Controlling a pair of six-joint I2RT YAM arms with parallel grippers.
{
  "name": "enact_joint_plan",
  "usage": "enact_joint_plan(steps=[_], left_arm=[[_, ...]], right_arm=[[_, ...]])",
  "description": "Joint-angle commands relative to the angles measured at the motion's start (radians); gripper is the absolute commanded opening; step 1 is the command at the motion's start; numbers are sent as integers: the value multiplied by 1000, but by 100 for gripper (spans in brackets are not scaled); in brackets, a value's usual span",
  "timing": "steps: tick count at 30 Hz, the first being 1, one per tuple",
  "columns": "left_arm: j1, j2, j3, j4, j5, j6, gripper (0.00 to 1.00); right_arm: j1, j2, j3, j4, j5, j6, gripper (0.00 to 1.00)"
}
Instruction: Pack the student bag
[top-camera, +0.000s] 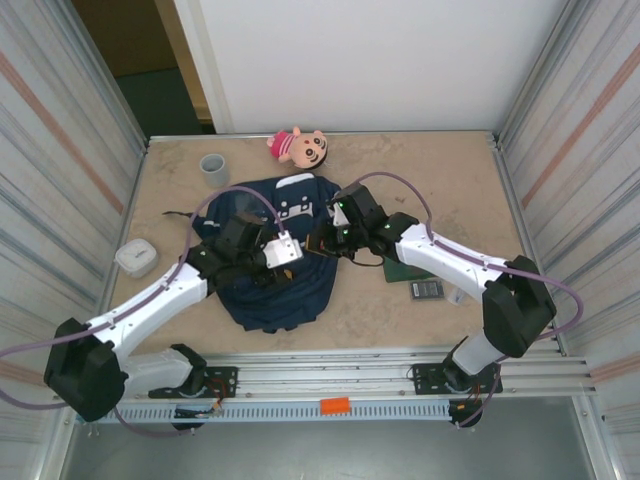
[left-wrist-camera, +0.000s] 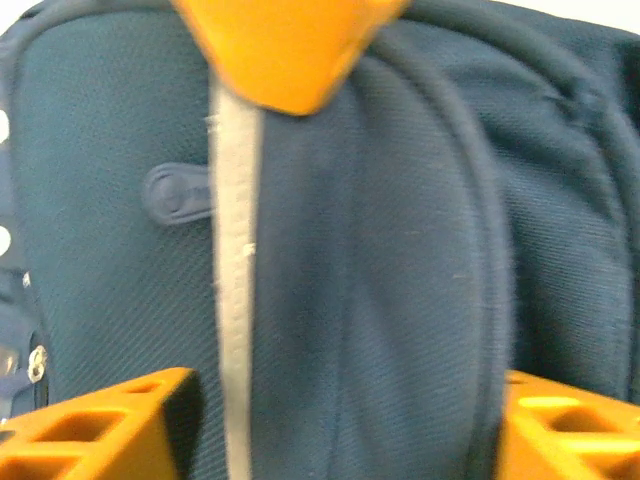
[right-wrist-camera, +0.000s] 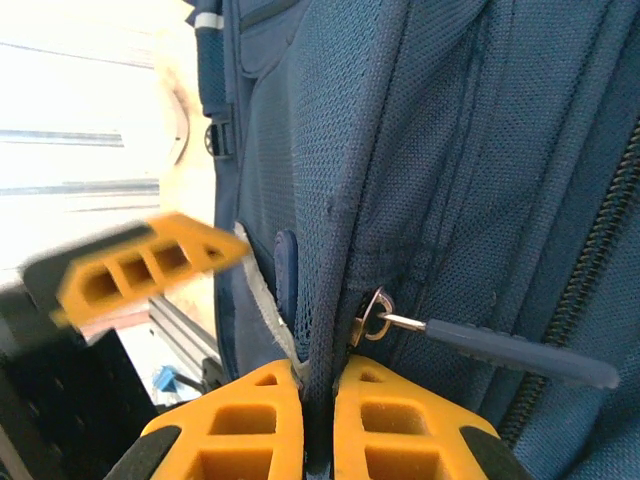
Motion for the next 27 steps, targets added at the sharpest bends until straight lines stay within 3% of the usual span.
enact_joint_plan(steps=[1,3,6,8,11,17,27], left_arm=[[7,11,49,26,-11,12,51],[7,-12,76,6,-15,-9,23],[7,-61,124,-32,-29,-47,0],[7,-85,157,-61,-28,-63,0],[7,-97,191,-93,-41,-84,0],[7,-78,240,-103,-74,-173,0],[-23,-19,340,-100,-178,-352,0]], right_arm=[[-12,-105,49,96,-63,-3,0],[-27,-123,28,73,-41,-11,5],[-51,-162,-37,11,29,-12,34],[-59,-202,-105,-21,75,-2,48],[-57,-268,-232,-4,102,61,55],[43,-360,-382,72,169,186,65],[224,-363,-391,119,259,226,74]])
